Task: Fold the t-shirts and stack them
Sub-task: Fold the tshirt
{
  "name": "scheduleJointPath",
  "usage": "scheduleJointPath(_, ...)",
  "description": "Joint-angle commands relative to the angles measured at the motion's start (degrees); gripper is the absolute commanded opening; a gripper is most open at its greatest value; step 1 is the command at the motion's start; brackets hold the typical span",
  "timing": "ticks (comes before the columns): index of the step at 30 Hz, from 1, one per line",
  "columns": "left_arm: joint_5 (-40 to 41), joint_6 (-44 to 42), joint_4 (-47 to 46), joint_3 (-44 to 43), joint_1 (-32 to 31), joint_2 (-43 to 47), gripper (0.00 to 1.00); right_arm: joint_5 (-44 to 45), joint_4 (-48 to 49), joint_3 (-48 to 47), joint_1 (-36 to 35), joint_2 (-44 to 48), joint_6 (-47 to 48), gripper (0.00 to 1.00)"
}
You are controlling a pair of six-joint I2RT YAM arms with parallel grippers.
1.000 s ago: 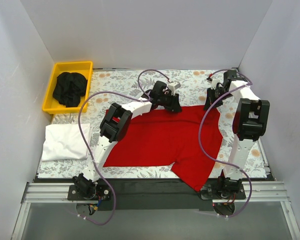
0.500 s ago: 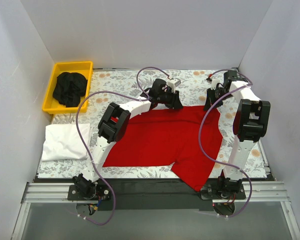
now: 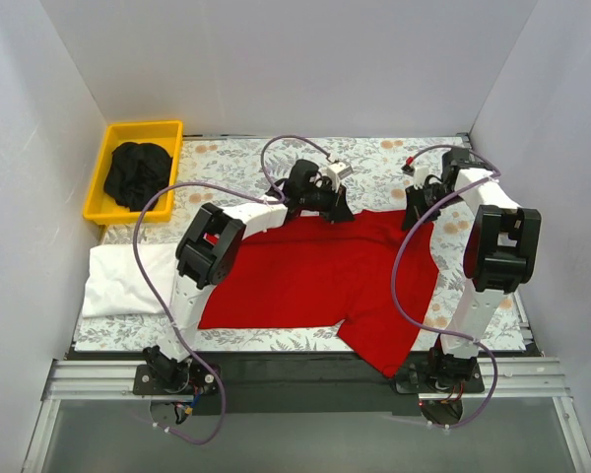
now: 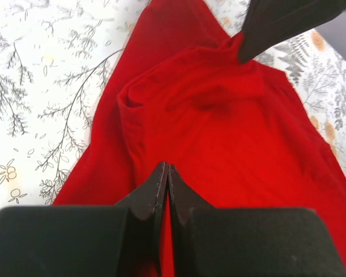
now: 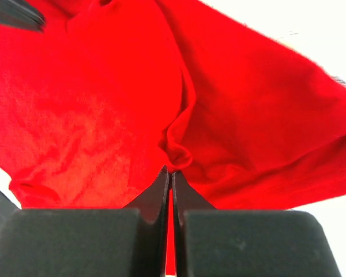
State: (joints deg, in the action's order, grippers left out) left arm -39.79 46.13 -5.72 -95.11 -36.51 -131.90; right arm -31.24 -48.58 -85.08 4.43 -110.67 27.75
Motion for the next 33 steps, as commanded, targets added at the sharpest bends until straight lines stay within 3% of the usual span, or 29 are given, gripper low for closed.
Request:
scheduleJointPath(1,-2.4,-1.13,-3.86,2.99,-0.14,7.35,0.0,-3.64,-3.1,1.32,-0.3,2.57,6.6,0.01)
scheduleJointPath(7,-2.22,-0.08,-6.41,7.13,-0.05,10.6,0.0,-6.11,-8.02,2.99,-0.91,3.09,15.21,0.01)
scheduleJointPath(11,-2.22,0.8,-6.68,9.59,0.3,13.15,0.11,-6.2,-10.65,4.74,-1.17,5.29,21.46,0.01)
scheduleJointPath(19,-2.4,-2.09,-1.67,13.81,0.39,16.32,0.17,-0.14,-11.1,10.54,-3.81,8.54,32.44,0.01)
scheduleJointPath(26,-1.96,-2.71,0.61,14.78,0.65,16.85,0.18,7.67,-8.91,14.15,-6.27,10.21,36.58,0.14)
scheduleJointPath(33,-2.04,-4.82,7.11,13.37,0.92,16.41,0.19,9.89,-10.13,14.59,-6.36,12.49,38.96,0.2)
